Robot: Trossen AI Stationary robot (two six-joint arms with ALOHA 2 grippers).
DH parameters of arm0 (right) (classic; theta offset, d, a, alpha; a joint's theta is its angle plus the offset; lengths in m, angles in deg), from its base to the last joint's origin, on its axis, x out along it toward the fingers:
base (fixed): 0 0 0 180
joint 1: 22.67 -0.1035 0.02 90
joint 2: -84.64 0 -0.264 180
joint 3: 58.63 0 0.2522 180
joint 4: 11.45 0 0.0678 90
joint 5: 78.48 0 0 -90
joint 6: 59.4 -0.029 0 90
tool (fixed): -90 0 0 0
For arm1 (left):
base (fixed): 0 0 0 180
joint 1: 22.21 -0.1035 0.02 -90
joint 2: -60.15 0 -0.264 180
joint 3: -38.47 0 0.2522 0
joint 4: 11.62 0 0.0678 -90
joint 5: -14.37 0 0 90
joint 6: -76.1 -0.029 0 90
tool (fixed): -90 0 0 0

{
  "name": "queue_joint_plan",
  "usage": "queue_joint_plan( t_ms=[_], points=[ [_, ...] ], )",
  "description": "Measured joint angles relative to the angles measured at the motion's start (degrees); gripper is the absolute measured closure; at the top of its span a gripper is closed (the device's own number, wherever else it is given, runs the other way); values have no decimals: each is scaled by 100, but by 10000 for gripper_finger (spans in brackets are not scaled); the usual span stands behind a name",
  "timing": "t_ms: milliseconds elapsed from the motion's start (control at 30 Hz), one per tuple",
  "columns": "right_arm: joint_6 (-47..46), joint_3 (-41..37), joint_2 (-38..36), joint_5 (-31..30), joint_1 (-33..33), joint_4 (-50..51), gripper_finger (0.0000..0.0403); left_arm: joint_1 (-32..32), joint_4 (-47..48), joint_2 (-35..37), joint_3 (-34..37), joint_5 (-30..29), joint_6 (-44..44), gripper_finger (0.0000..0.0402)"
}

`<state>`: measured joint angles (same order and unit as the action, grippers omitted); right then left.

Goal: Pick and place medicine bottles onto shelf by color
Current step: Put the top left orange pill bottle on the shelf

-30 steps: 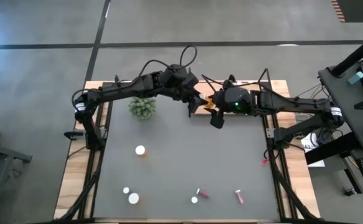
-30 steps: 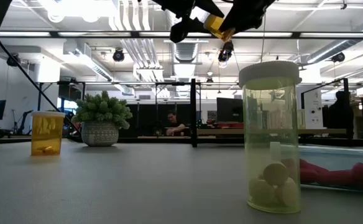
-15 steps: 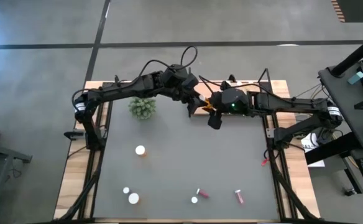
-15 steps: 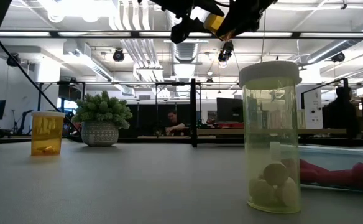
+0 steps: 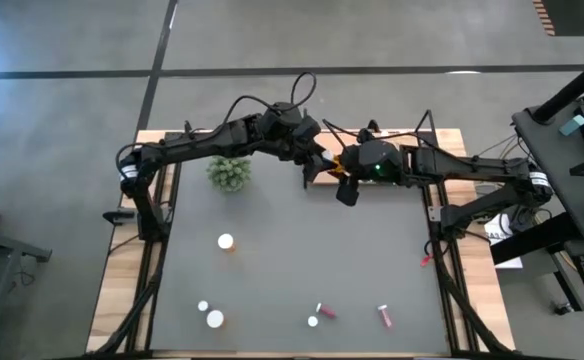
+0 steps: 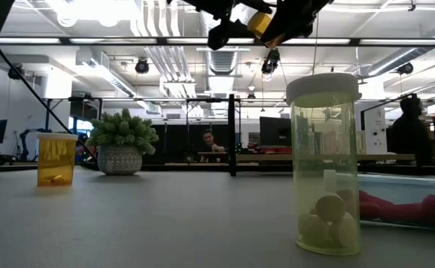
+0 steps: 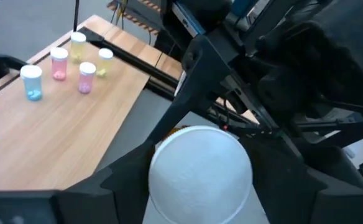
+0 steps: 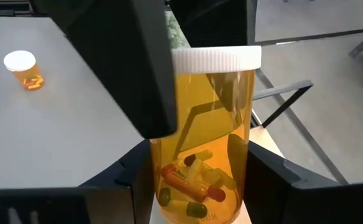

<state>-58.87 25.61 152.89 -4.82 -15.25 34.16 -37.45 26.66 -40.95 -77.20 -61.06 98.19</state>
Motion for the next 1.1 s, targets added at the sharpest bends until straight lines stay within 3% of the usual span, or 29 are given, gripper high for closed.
queue_joint_plan(
  t_ms=[200,400,700,800,1100],
  points=[
    [-54,226,-47,-47,134,688,224,4,-60,0,-20,-328,-3,131],
    [-46,469,-73,-395,310,1249,225,-8,46,0,-15,-376,-64,123],
    [-120,91,-323,-534,809,1430,225,-24,1326,198,-4,-110,-433,123],
    [-480,-491,-476,-539,900,813,225,-24,1616,348,17,-114,-492,123],
    [-726,-2729,-636,-806,784,-3267,225,-26,1732,803,155,-242,-502,123]
  ],
)
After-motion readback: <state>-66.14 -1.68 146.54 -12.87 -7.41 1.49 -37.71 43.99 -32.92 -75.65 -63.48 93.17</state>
